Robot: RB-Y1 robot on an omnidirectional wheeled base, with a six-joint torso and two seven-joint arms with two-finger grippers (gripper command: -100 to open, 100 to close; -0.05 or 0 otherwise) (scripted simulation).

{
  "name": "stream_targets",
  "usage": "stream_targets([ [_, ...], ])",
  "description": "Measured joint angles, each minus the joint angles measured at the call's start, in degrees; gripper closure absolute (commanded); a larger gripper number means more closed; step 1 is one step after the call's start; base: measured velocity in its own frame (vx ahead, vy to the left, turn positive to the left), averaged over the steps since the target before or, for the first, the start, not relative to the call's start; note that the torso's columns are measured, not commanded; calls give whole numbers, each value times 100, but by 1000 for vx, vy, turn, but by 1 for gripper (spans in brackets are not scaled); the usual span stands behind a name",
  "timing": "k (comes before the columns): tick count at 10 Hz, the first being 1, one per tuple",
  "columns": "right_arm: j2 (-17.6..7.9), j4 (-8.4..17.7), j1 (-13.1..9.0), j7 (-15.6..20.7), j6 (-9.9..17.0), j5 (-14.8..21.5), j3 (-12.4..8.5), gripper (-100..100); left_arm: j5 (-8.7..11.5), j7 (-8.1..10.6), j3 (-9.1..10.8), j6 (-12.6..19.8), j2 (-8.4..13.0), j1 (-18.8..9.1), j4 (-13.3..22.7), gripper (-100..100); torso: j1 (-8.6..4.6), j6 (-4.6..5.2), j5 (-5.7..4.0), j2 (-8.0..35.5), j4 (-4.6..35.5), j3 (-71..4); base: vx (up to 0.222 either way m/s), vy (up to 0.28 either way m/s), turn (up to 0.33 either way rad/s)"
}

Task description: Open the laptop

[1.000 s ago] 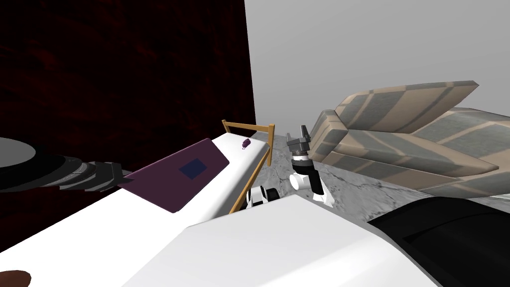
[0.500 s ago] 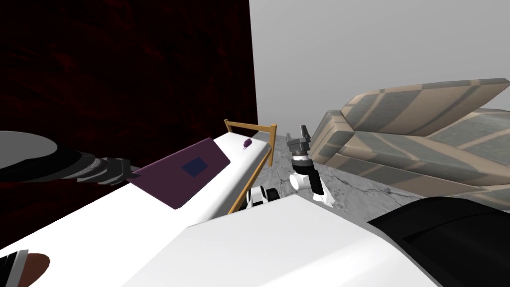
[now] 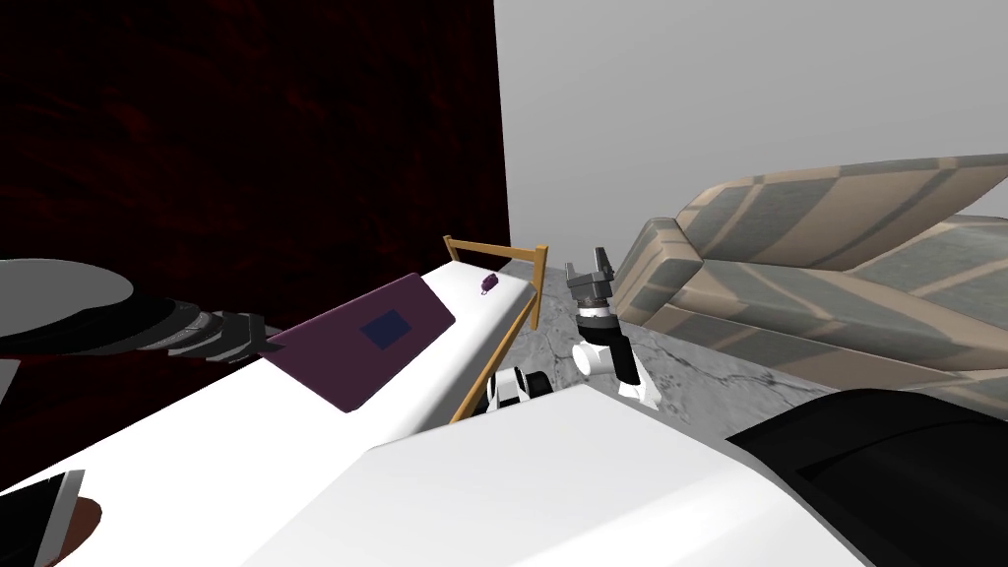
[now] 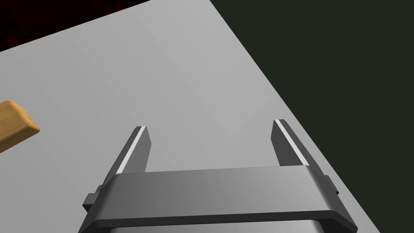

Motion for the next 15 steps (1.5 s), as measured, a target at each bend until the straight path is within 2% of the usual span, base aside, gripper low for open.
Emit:
stream_targets([
  [1,0,0,-1,0,0,0,0,0,-28,-111,-120,-24,-21,-166,105,100,-11,5,-11,-3,11,9,0,0,0],
  [3,0,0,-1,0,0,0,0,0,-54,-193,-305,-38,-11,-390,393,100,-5,19,-5,-2,0,0,-2,6,-15],
  [4,0,0,-1,0,0,0,0,0,-38,-193,-302,-33,-6,-397,468,100,-8,1,3,-3,0,2,9,-27,100],
  [7,-1,0,-1,0,0,0,0,0,-178,-543,-687,-207,-64,-911,874,100,-6,22,-13,-2,6,2,4,-12,42],
  [10,-1,0,-1,0,0,0,0,0,-180,-545,-809,-201,-63,-1054,1206,100,2,5,8,0,-5,1,3,-8,26],
  [12,0,0,-1,0,0,0,0,0,-282,-843,-1100,-365,-108,-1455,1539,100,-15,-4,-12,-5,10,9,7,-23,75],
  [13,-1,0,-1,0,0,0,0,0,-290,-932,-1214,-379,-107,-1590,1691,-100,-13,-4,-9,-5,11,13,1,-8,4],
  [15,-1,0,-1,0,0,0,0,0,-223,-905,-1202,-206,25,-1653,1589,-100,-23,-21,-59,1,52,16,2,-6,6],
])
